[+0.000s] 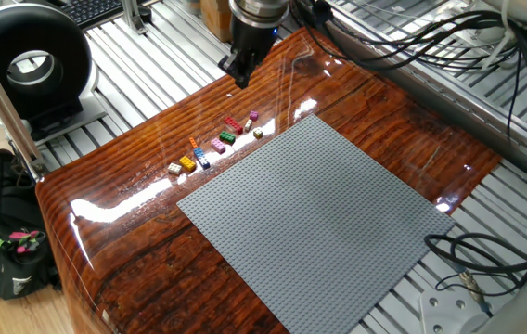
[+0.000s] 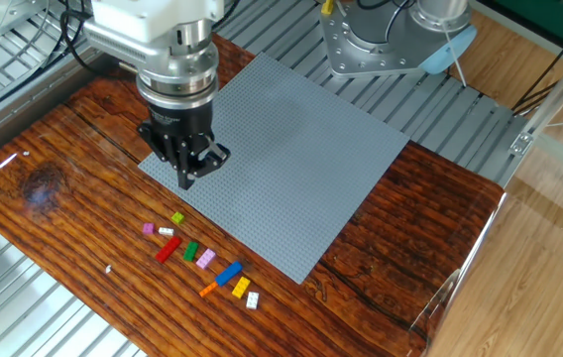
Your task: Build with small Lego blocks
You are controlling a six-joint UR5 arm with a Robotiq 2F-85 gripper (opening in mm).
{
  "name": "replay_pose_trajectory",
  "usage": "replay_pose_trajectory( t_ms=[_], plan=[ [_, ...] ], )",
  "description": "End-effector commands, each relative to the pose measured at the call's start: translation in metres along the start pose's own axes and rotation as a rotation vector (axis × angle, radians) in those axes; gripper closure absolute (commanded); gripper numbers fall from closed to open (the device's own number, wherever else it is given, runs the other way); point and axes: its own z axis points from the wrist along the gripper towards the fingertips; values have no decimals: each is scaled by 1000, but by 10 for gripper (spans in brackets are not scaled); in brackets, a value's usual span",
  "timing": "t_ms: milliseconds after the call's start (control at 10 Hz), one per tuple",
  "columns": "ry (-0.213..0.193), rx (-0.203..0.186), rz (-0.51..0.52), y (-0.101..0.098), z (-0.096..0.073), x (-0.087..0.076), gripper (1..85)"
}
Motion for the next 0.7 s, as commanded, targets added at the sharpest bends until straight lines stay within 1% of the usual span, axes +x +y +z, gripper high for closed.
replay_pose_trajectory(
  t_ms=[0, 100, 200, 400, 500, 600],
  plan=[
    [-50, 25, -42, -6, 5, -12, 837],
    [-51, 48, -42, -12, 8, -13, 837],
    [-51, 47, -37, -11, 7, -13, 837],
    [-62, 14, -19, -3, 7, -16, 837],
    [-57, 8, -8, -1, 6, -14, 837],
    [-37, 9, -1, -2, 8, -9, 837]
  ],
)
